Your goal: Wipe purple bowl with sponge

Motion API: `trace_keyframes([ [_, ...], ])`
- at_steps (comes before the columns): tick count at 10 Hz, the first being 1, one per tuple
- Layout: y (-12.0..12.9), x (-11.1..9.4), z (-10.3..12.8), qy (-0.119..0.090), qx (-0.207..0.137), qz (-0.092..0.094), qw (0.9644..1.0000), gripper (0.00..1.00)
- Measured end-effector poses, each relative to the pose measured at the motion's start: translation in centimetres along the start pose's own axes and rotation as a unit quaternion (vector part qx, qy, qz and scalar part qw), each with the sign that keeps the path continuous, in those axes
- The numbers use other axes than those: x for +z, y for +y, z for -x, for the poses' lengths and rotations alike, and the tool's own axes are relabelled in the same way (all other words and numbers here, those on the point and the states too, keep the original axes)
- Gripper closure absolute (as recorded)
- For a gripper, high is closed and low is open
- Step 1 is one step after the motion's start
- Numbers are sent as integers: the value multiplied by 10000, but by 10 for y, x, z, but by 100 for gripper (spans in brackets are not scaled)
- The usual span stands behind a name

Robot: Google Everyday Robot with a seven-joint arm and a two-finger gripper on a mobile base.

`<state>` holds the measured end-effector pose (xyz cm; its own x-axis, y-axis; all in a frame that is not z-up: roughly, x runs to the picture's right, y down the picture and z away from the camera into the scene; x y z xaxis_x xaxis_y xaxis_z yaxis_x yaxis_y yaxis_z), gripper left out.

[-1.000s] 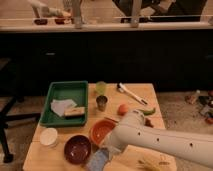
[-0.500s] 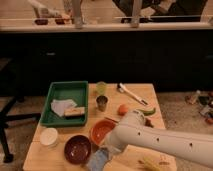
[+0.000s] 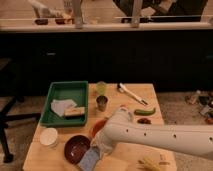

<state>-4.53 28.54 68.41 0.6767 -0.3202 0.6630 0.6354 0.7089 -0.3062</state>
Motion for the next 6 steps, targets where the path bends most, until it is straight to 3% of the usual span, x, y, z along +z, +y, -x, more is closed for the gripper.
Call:
trace_keyframes([
  [3,-29,4,11,-91,-212,-49,9997,100],
  [6,-48,21,19,-227,-293,-5,9993,100],
])
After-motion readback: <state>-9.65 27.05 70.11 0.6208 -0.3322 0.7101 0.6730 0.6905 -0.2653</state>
